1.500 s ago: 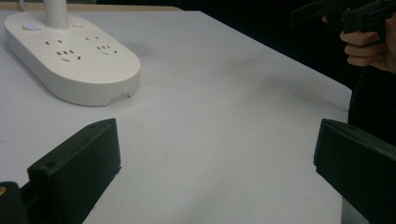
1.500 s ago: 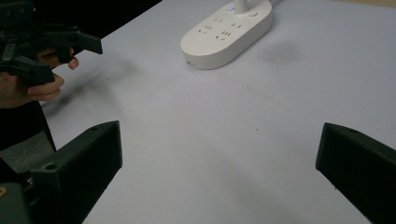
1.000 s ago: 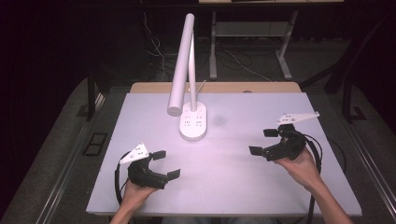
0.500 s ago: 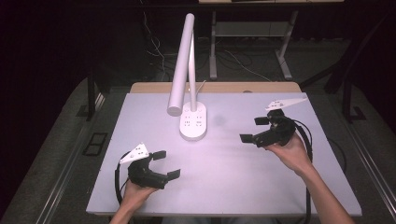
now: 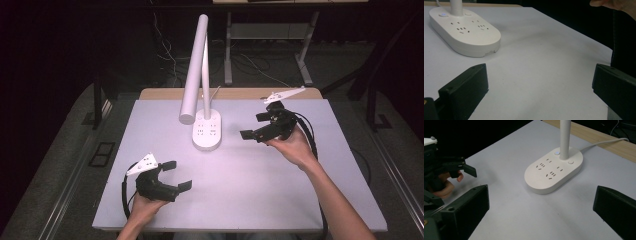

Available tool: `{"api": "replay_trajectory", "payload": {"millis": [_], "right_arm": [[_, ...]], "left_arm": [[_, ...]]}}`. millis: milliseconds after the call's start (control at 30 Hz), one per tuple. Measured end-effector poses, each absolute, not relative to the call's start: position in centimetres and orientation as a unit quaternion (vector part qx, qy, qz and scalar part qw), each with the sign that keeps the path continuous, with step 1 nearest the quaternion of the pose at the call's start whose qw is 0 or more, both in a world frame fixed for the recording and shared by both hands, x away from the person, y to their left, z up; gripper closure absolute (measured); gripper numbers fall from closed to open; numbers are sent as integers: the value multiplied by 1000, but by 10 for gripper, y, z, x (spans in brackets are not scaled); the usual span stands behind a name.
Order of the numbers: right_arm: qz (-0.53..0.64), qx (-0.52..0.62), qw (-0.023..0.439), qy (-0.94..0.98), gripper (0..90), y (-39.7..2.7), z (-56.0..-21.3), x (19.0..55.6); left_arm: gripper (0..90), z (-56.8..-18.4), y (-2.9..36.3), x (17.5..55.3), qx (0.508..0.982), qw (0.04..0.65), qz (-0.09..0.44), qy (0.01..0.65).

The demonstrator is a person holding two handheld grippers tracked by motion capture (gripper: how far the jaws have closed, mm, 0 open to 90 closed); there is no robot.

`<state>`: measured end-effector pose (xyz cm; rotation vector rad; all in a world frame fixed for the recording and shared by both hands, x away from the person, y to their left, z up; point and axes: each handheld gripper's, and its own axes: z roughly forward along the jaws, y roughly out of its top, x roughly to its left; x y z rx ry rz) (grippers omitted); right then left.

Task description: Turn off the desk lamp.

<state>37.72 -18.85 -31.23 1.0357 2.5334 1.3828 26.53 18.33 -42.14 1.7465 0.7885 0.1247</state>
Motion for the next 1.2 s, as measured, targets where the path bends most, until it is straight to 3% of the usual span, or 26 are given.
{"api": "replay_trajectory", "payload": {"millis": [833, 1200], "right_arm": [[456, 342, 29, 821, 5, -147, -311, 440], [462, 359, 25, 811, 5, -135, -329, 476]], "left_arm": [[0, -421, 186, 265, 743, 572, 63, 343], [0, -420, 187, 266, 746, 571, 63, 338]]}}
